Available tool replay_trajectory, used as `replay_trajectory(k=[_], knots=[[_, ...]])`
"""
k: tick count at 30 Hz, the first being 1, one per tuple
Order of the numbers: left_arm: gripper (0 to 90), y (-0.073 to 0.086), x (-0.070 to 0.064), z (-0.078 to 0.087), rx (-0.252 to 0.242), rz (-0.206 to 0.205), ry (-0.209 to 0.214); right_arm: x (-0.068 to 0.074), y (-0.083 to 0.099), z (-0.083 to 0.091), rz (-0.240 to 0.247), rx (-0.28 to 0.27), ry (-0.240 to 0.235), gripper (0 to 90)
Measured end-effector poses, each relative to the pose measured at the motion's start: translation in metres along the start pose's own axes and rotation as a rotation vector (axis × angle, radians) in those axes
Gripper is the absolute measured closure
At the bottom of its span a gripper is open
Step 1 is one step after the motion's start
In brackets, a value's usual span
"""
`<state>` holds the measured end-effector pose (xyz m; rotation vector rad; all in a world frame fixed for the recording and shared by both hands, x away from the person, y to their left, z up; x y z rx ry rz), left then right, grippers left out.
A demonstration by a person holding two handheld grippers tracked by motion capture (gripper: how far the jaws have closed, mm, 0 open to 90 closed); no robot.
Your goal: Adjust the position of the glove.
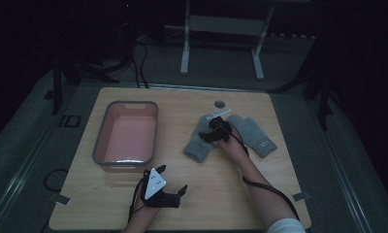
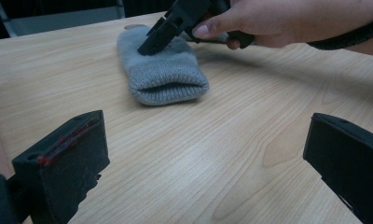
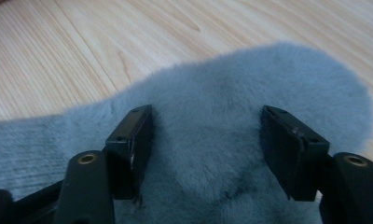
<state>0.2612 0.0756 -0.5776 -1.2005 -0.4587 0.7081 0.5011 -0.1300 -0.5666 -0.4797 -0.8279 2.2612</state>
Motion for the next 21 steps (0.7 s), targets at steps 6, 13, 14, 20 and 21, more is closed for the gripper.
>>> replay_trajectory(k=[6, 13, 14, 20, 21], knots=[[0.3, 0.001, 0.0, -0.001, 0.015, 0.0, 0.004, -0.002, 0.002, 0.0, 0.014, -0.007, -0.007, 49.6], [0.3, 0.001, 0.001, -0.001, 0.013, 0.011, 0.004, 0.0, 0.001, 0.002, 0.025, -0.011, -0.031, 74.2], [0.3, 0.001, 0.001, -0.001, 0.015, 0.008, 0.004, -0.001, 0.0, 0.004, 0.015, -0.011, -0.049, 77.0], [0.3, 0.001, 0.001, -0.001, 0.015, 0.006, 0.005, -0.001, -0.002, 0.011, 0.021, -0.007, -0.082, 79.7], [0.3, 0.001, 0.001, -0.001, 0.015, 0.006, 0.004, 0.0, -0.003, 0.017, 0.03, -0.018, -0.105, 80.1]])
Point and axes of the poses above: each handheld gripper's, and its own axes: z roughly backward along the jaws, y roughly out of its underside, x roughly to its left, the point moved 3 cm from there along -z, roughly forward along the jaws, and after that the axes turned 5 degrees about y, right-handed, at the moved point
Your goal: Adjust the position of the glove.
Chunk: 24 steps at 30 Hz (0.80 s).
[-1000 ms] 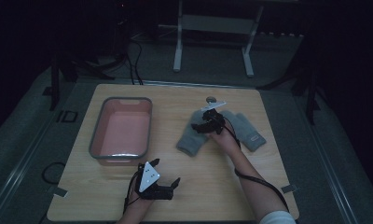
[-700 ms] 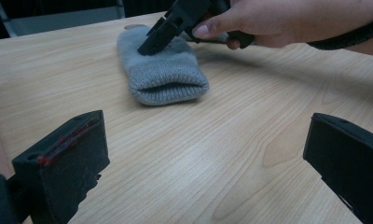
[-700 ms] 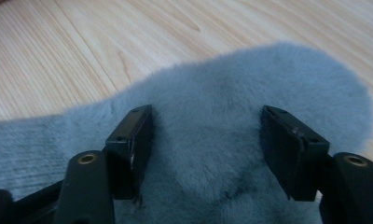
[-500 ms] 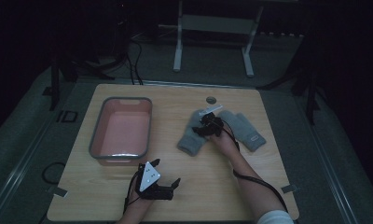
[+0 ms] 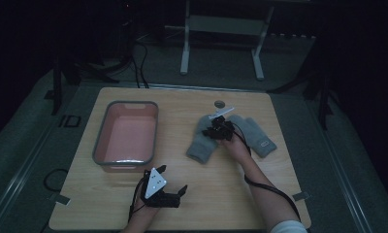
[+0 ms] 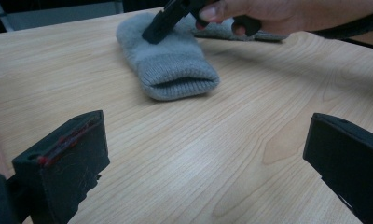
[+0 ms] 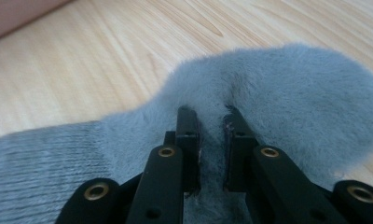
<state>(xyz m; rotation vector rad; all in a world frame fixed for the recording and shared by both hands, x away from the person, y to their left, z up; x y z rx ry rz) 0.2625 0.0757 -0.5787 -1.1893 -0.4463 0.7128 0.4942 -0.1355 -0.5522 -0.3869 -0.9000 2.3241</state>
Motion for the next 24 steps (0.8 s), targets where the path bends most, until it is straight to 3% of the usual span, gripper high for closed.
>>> replay_trajectory(k=[7, 8, 10, 13, 16, 18, 21, 24], knots=[[0.3, 0.0, 0.0, 0.0, 0.0, -0.001, -0.005, 0.009, -0.008, 0.024, 0.068, -0.037, -0.038, 80.2], [0.3, 0.0, 0.0, 0.0, 0.002, -0.001, -0.005, 0.014, -0.011, 0.035, 0.091, -0.062, -0.068, 80.2], [0.3, 0.0, 0.0, 0.0, 0.001, -0.001, -0.006, 0.017, -0.013, 0.042, 0.099, -0.068, -0.079, 80.2], [0.3, 0.0, -0.001, 0.0, 0.002, -0.003, -0.008, 0.031, -0.02, 0.069, 0.141, -0.11, -0.123, 80.2], [0.3, 0.0, -0.001, 0.0, 0.002, -0.004, -0.008, 0.038, -0.022, 0.082, 0.149, -0.139, -0.15, 80.2], [0.3, 0.0, -0.001, 0.0, 0.004, -0.005, -0.009, 0.048, -0.02, 0.097, 0.148, -0.179, -0.201, 80.1], [0.3, 0.0, -0.001, 0.0, 0.003, -0.006, -0.009, 0.054, -0.012, 0.097, 0.138, -0.174, -0.222, 80.1], [0.3, 0.0, -0.001, 0.0, 0.003, -0.006, -0.008, 0.06, 0.003, 0.083, 0.159, -0.129, -0.25, 80.1]])
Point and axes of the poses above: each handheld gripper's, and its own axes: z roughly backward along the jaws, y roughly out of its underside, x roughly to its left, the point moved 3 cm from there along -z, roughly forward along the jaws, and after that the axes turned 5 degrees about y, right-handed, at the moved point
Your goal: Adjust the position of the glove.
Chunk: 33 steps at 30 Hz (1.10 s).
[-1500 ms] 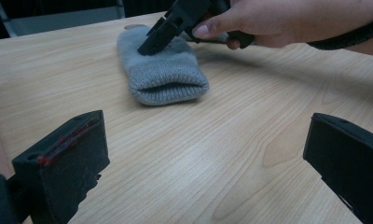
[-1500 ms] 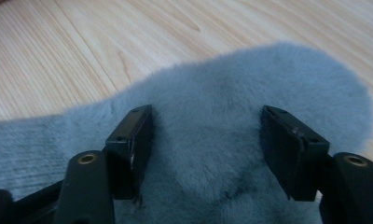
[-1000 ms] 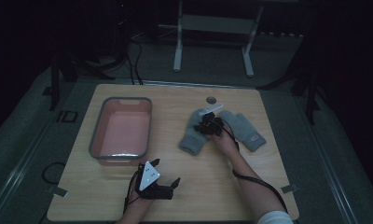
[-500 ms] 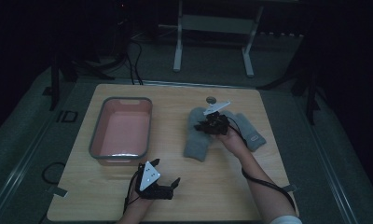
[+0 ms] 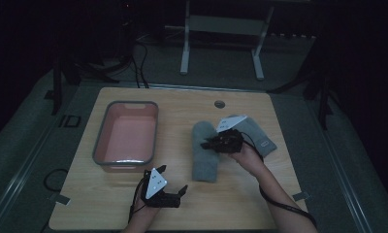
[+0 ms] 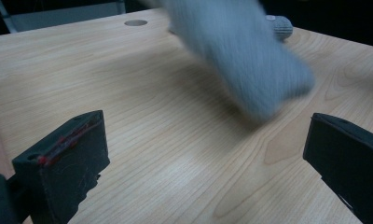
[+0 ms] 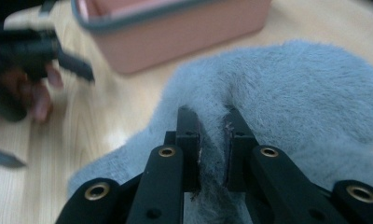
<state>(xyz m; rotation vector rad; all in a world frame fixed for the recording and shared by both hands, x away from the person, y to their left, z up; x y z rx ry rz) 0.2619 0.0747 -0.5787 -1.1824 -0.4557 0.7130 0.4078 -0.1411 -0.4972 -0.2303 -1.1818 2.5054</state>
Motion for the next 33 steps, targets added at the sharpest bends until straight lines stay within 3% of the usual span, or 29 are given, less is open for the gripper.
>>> replay_trajectory(k=[6, 10, 11, 13, 17, 22, 27, 33], knots=[[0.3, 0.0, 0.0, 0.0, 0.001, 0.002, 0.0, 0.006, 0.026, -0.027, -0.024, 0.054, -0.045, 79.9], [0.3, 0.0, 0.0, 0.0, 0.0, 0.001, 0.002, 0.001, 0.041, -0.043, -0.026, 0.098, -0.032, 76.9], [0.3, 0.0, 0.0, 0.0, 0.002, 0.001, 0.003, -0.001, 0.044, -0.046, -0.024, 0.104, -0.027, 71.9], [0.3, 0.0, 0.0, 0.0, 0.002, 0.003, 0.003, -0.005, 0.048, -0.05, -0.05, 0.107, -0.032, 51.2], [0.3, 0.0, 0.0, 0.0, 0.004, 0.004, 0.004, -0.005, 0.048, -0.052, -0.021, 0.136, -0.023, 33.8], [0.3, 0.0, 0.001, 0.0, 0.004, 0.006, 0.005, -0.004, 0.039, -0.042, -0.017, 0.115, -0.015, 28.3], [0.3, 0.0, 0.001, 0.0, 0.004, 0.006, 0.005, -0.009, 0.033, -0.021, -0.016, 0.065, 0.029, 21.9], [0.3, 0.0, 0.001, 0.0, 0.006, 0.009, 0.004, -0.029, 0.032, 0.012, -0.052, 0.016, 0.153, 19.1]])
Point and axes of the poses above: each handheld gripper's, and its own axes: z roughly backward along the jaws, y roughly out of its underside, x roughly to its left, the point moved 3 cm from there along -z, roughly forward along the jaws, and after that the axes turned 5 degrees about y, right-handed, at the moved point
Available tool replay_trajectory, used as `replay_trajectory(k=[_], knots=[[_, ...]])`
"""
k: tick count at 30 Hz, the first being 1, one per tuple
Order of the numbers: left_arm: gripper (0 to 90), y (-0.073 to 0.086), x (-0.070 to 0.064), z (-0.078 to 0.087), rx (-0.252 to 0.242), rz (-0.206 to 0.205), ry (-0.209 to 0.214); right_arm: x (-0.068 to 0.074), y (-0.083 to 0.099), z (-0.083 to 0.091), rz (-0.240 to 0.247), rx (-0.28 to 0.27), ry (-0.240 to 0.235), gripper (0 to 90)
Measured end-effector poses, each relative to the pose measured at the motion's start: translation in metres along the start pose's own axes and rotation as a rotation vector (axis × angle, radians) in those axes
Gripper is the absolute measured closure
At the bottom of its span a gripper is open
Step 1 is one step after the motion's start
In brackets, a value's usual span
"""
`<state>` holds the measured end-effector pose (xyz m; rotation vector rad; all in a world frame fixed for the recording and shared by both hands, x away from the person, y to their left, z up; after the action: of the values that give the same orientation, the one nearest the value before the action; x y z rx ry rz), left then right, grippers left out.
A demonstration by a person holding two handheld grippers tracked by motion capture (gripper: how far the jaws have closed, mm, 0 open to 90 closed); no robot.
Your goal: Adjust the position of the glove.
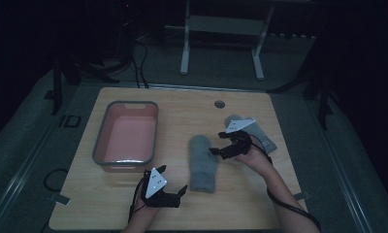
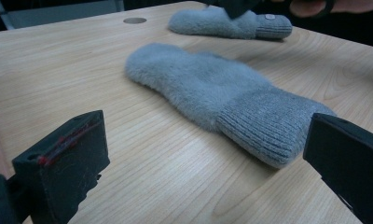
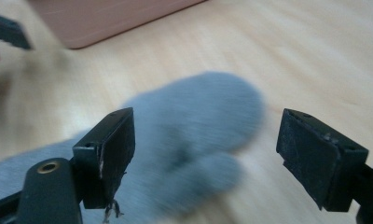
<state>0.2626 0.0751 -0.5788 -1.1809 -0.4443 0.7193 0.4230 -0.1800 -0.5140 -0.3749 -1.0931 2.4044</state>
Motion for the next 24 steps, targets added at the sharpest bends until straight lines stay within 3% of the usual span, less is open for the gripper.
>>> replay_trajectory(k=[3, 8, 11, 14, 21, 24], knots=[[0.3, 0.0, 0.0, 0.0, -0.001, 0.0, 0.0, -0.014, 0.002, 0.014, -0.018, -0.021, 0.071, 15.9], [0.3, 0.0, 0.0, 0.0, 0.002, 0.0, 0.0, -0.037, 0.011, 0.034, -0.096, -0.063, 0.149, 14.4], [0.3, 0.0, 0.0, 0.0, -0.004, 0.0, 0.001, -0.05, 0.02, 0.04, -0.133, -0.04, 0.171, 19.8], [0.3, 0.0, 0.0, 0.0, -0.004, 0.004, 0.001, -0.064, 0.03, 0.044, -0.162, -0.022, 0.205, 19.6], [0.3, 0.0, 0.0, 0.0, -0.005, 0.007, 0.001, -0.091, 0.053, 0.047, -0.173, 0.045, 0.274, 28.9], [0.3, 0.0, 0.001, 0.0, -0.002, 0.006, 0.002, -0.103, 0.06, 0.047, -0.212, 0.071, 0.288, 31.0]])
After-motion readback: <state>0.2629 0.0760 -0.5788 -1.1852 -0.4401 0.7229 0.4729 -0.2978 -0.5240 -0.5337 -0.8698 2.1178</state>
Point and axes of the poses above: each handheld gripper's, and its own axes: z roughly backward along the jaws, y roughly out of its underside, x roughly to its left, the point moved 3 cm from there along -z, roughly forward along the jaws, and after that the axes turned 5 degrees about y, right-handed, at the moved point
